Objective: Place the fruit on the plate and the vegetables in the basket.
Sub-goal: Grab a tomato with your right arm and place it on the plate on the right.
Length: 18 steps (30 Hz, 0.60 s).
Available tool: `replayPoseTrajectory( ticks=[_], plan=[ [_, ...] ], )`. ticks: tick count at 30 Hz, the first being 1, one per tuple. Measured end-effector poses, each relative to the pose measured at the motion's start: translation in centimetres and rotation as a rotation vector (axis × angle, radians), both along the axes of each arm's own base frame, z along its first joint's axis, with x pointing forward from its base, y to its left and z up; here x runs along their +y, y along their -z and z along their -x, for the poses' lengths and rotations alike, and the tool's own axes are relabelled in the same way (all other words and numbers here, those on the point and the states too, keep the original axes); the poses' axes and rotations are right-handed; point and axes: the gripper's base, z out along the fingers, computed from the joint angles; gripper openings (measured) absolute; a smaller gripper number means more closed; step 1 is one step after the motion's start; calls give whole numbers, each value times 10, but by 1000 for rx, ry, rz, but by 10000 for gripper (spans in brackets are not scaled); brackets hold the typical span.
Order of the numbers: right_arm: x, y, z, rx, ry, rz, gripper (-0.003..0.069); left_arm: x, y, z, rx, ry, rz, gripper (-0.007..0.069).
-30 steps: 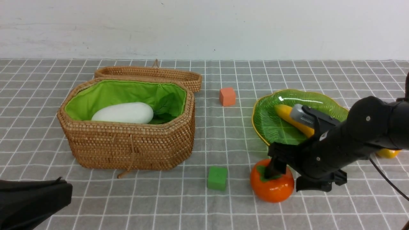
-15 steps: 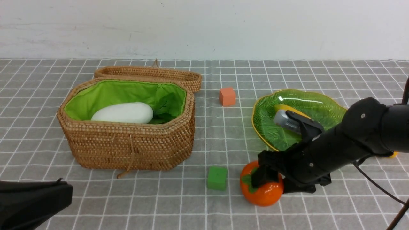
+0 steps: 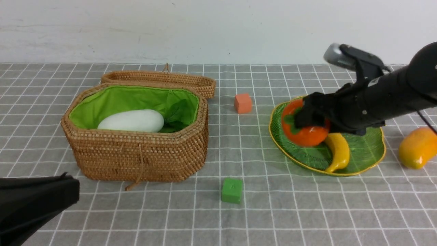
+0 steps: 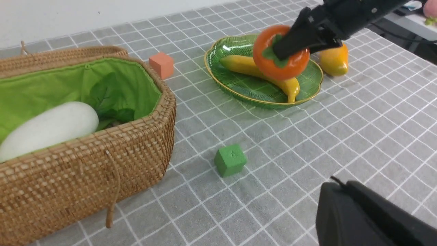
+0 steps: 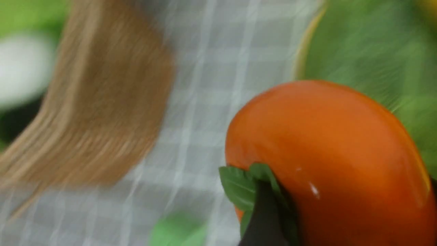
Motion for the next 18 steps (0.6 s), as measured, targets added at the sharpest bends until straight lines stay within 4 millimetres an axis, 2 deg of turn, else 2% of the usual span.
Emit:
replayPoseTrajectory(
  ticks=[4, 7, 9, 10, 13, 14, 18],
  plan=[
    [-6, 33, -19, 4, 19, 60, 511, 0, 0, 0, 3, 1, 1, -13],
    [-5, 48, -25, 23, 11, 83, 514, 0, 0, 0, 4, 1, 1, -13],
    [-6, 54, -27, 26, 4, 104, 585, 0, 1, 0, 8, 2, -1, -13],
    [-6, 54, -27, 24, 0, 111, 624, 0, 1, 0, 9, 2, -2, -13],
    [-10, 48, -25, 16, -2, 119, 676, 0, 1, 0, 11, 2, -2, -13],
    [-11, 46, -25, 15, -3, 119, 676, 0, 1, 0, 12, 3, -1, -13],
    [-36, 13, -10, 28, 18, 110, 655, 0, 1, 0, 12, 3, -1, -13]
  ],
)
